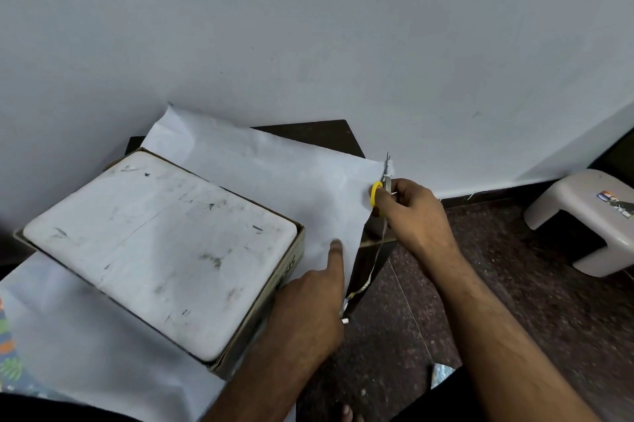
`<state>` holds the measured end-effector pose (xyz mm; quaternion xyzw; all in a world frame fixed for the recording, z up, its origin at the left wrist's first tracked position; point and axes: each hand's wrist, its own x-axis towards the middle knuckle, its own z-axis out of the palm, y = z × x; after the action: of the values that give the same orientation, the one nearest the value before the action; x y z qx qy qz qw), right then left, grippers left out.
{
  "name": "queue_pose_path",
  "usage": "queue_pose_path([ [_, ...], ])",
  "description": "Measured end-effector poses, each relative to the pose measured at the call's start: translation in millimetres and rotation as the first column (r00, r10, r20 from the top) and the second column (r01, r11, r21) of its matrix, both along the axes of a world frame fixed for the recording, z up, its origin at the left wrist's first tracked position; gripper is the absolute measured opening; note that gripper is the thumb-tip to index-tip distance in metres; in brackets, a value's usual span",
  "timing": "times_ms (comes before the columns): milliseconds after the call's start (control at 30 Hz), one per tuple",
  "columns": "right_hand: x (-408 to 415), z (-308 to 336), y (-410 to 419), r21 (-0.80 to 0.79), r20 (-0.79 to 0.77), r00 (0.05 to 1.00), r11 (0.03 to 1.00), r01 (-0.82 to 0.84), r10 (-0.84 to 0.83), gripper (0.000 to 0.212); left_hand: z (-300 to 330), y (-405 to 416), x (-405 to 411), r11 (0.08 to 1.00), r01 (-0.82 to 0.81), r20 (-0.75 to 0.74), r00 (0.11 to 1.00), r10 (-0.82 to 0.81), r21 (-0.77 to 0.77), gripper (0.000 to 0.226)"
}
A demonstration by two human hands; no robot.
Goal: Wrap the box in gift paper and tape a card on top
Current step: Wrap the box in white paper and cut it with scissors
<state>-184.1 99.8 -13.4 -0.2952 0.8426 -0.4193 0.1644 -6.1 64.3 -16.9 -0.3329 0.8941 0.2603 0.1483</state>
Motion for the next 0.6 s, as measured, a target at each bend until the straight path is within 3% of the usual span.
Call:
queue_pose_path([
  [100,-3,1,1,-0.014,-0.029,1.000,1.000,-0.007,0.006,0.034,1,0,0,1.000,-0.003,0.000,1.000,0.003,-0.002,0.109],
  [233,-1,3,1,-0.038,0.017,1.000,0.999,0.022,-0.022,0.047,1,1,-2,1.000,-0.010,0.025,1.000,0.010,0.011,0.111],
  [333,0,2,1,-0.045,0.008,0.999,0.998,0.036,-0.035,0.039,2,1,-1,1.000,-0.026,0.003,1.000,0.025,0.014,0.110],
  [600,10,15,1,-0.206,-0.171,0.985,0.977,-0.046,0.010,0.016,-11,-12,-2,0.985,-0.174,-0.379,0.913,0.153,-0.021,0.099],
])
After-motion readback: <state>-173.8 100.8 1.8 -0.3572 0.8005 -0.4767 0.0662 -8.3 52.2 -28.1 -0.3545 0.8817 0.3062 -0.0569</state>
